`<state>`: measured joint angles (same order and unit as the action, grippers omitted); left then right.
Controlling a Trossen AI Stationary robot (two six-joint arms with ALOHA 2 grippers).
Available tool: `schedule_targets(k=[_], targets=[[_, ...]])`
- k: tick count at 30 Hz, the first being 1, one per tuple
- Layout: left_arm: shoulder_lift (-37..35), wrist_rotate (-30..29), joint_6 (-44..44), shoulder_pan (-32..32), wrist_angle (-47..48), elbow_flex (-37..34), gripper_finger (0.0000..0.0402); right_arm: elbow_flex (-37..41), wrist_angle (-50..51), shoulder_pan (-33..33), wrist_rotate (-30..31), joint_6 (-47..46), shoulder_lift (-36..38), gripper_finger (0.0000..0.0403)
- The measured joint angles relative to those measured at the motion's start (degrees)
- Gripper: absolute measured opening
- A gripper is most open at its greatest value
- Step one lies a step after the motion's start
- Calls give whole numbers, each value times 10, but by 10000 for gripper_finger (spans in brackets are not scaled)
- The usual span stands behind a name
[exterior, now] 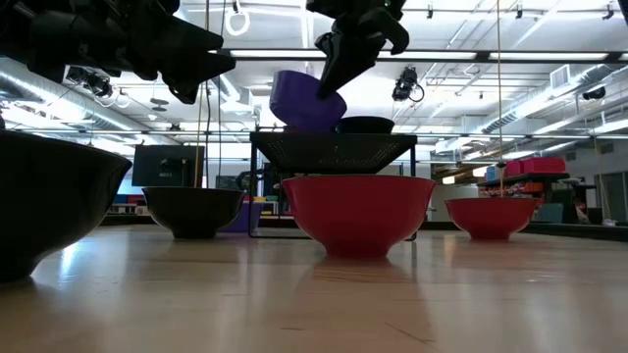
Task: Pick & Place Mini bowls
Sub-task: Put the right blue bowl on the shelf, then stack the top red patterned bowl on the red patterned bowl on the shelf
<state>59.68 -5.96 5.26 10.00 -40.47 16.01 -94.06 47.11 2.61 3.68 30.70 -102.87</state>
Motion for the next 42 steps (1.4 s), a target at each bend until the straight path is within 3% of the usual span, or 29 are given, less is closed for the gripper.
schedule_targets(k=[15, 24, 30, 35, 42], targets=[[0, 0, 0, 0, 0, 0, 188, 0, -8, 0, 11, -13, -11, 26], [0, 0, 0, 0, 0, 0, 188, 0, -8, 0, 22, -24, -11, 129], [0, 0, 0, 0, 0, 0, 188, 0, 2, 0, 75, -30, -10, 183], [0, 0, 0, 0, 0, 0, 188, 0, 16, 0, 96, -49, 2, 186], [0, -3, 0, 0, 0, 0, 188, 0, 32, -2, 124, -81, 41, 158]])
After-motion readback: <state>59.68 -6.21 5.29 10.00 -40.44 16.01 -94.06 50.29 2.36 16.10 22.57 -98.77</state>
